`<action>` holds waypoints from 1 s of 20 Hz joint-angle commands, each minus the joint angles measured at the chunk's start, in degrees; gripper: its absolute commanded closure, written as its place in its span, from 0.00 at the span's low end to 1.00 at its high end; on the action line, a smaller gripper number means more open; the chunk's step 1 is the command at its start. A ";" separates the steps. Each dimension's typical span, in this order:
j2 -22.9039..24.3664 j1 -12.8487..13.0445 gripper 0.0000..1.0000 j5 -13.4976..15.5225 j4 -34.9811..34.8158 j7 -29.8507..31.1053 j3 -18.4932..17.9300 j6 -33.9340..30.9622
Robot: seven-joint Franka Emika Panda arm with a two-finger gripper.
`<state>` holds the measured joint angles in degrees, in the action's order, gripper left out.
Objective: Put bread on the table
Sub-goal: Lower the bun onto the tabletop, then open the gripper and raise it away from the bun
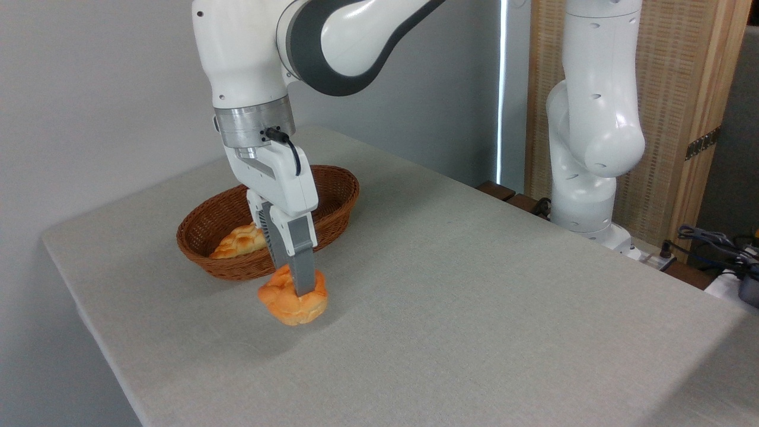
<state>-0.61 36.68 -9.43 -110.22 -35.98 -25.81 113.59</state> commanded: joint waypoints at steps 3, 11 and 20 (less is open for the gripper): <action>0.26 0.41 0.21 -1.47 0.26 -0.76 -0.12 -1.80; -0.10 0.50 0.00 -1.47 -0.18 -0.84 -0.12 -1.80; 0.34 0.50 0.00 -0.77 0.35 -0.76 -0.20 -1.80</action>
<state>-0.94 36.86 -9.95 -110.54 -36.14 -25.80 112.81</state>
